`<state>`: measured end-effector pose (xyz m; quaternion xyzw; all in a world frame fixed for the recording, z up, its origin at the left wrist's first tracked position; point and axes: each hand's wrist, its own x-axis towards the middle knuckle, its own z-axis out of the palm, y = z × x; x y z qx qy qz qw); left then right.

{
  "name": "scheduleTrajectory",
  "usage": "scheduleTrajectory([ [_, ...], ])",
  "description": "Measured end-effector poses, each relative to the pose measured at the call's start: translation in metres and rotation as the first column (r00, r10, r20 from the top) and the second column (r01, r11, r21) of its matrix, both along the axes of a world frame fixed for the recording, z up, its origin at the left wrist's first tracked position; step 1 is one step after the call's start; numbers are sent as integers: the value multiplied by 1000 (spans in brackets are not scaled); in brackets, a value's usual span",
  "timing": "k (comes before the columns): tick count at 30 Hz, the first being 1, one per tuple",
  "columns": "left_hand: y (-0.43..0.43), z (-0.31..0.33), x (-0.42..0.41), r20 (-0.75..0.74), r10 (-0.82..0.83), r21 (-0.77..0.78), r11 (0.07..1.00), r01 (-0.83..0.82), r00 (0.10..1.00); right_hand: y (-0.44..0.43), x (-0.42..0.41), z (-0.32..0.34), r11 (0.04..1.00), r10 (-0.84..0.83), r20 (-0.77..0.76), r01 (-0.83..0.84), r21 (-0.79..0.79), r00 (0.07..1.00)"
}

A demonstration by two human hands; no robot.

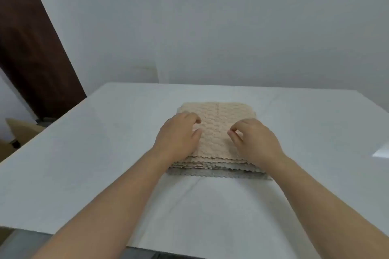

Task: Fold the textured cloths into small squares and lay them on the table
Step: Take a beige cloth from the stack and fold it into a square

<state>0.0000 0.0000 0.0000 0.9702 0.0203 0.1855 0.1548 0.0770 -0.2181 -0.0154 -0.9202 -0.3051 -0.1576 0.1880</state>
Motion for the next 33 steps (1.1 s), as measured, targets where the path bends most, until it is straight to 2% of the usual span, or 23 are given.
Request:
scheduleTrajectory([
  [5, -12, -12, -20, -114, -63, 75, 995, 72, 991, -24, -11, -8, 996, 56, -61, -60, -59, 997],
  [15, -11, -35, -30, -154, -51, 80, 995, 64, 987, -36, -25, -21, 982, 112, -101, -126, -143, 989],
  [18, -8, -44, -29, -173, -44, 59, 997, 55, 984, -34, -23, -30, 982, 56, -135, -79, -174, 989],
  [21, -4, -53, -26, -160, -53, 62, 996, 63, 986, -31, -20, -39, 981, -9, -201, -31, -193, 980],
  [27, 9, -64, -22, -109, -2, 39, 999, 7, 994, -15, -14, -53, 991, 32, -230, -60, -116, 973],
  [33, 34, -66, -6, -93, 30, -9, 999, -31, 995, 14, 6, -56, 991, 49, -249, -79, -110, 967],
])
